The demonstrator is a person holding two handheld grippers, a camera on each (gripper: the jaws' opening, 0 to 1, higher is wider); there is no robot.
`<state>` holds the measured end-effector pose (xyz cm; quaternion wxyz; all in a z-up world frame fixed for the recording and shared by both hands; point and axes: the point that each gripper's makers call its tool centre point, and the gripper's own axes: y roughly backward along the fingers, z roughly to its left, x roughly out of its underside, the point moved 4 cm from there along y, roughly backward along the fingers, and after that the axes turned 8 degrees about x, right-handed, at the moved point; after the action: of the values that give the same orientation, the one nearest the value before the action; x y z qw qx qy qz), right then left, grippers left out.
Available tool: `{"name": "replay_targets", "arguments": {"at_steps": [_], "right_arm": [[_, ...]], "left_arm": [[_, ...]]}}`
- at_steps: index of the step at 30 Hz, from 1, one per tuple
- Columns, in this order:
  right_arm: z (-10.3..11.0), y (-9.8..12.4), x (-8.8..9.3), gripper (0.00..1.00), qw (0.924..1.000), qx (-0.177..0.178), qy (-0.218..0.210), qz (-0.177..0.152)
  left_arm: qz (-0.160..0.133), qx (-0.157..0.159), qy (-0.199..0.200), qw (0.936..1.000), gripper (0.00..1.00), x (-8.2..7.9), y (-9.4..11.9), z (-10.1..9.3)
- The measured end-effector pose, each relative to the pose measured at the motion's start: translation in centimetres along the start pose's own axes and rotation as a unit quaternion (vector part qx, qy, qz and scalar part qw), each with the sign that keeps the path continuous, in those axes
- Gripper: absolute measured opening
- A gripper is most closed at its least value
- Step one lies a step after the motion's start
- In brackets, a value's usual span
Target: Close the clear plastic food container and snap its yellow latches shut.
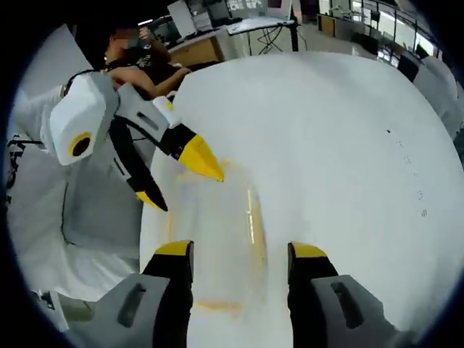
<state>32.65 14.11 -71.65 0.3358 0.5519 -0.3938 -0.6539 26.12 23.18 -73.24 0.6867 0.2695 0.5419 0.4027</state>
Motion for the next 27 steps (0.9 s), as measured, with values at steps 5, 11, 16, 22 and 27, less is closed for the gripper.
{"name": "replay_targets", "arguments": {"at_steps": [5, 11, 16, 22, 27], "right_arm": [[1.5, -0.3, 2.1, 0.72, 0.9986, 0.024, 0.037, 0.028], [2.6, -0.5, 2.9, 0.77, 0.9981, 0.033, 0.042, 0.032], [2.9, -0.7, 3.5, 0.83, 0.9964, 0.052, 0.053, 0.042], [3.5, -1.2, 4.2, 0.83, 0.9946, 0.059, 0.064, 0.057], [3.9, -2.7, 4.8, 0.81, 0.9953, 0.047, 0.057, 0.063]], "left_arm": [[0.032, 0.027, 0.026, 0.9988, 0.84, 1.6, -0.2, 0.2], [0.036, 0.047, 0.037, 0.9976, 0.82, 2.0, 0.1, 0.9], [0.058, 0.054, 0.032, 0.9963, 0.81, 2.7, 0.0, 1.4], [0.052, 0.072, 0.043, 0.9951, 0.79, 2.0, -0.6, 1.8], [0.071, 0.1, 0.027, 0.9921, 0.79, 2.0, -2.0, 1.4]]}}
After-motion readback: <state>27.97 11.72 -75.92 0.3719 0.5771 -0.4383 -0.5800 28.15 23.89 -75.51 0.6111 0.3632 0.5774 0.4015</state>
